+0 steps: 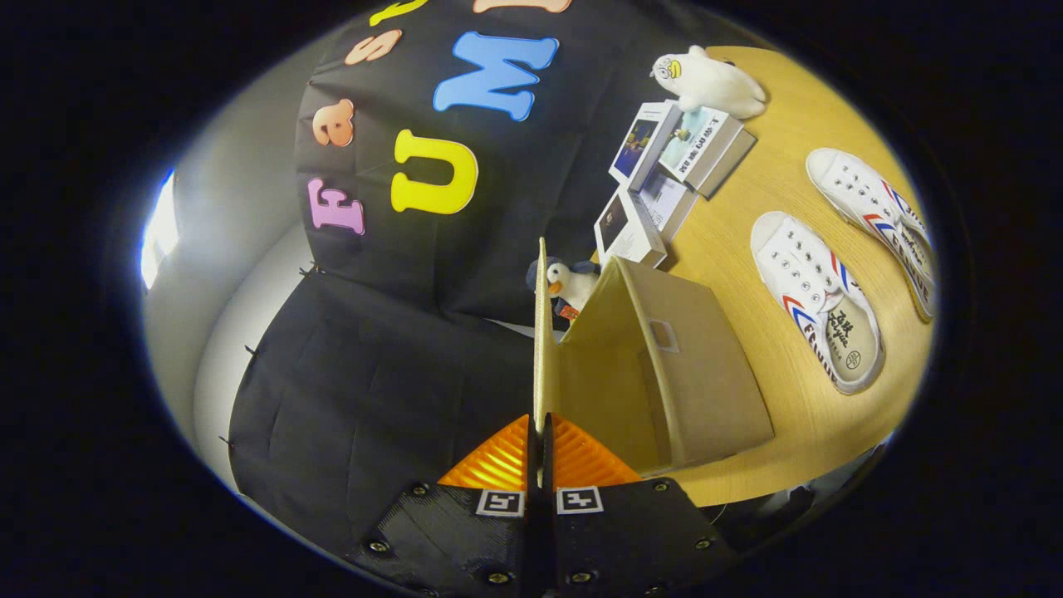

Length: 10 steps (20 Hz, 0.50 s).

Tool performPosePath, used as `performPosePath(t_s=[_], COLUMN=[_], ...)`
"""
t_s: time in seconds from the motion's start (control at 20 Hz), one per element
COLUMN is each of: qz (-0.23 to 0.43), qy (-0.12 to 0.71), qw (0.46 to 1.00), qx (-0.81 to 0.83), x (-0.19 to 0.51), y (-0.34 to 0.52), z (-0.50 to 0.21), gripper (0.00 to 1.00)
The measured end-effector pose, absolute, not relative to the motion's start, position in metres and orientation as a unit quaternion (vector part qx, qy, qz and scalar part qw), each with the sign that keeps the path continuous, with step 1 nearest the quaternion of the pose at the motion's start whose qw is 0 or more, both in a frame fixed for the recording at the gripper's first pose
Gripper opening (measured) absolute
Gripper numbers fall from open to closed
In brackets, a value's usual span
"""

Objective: Open the storage box then place both shoes into the box .Put the left shoe in first, then the right shoe, with the right side of both shoes facing outward in a uniform manner.

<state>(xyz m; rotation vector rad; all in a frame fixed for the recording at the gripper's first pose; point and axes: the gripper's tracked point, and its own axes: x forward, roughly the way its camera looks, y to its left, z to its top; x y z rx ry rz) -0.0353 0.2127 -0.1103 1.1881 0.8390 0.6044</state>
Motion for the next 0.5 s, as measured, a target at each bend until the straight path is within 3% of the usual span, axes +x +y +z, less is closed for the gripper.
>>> performPosePath(t_s=[0.5], qz=[0.320], qy=[0.324], qw=[0.761], qx=[0.462], x=[-0.043], y=[0.286], z=[-0.038], gripper=[0.00])
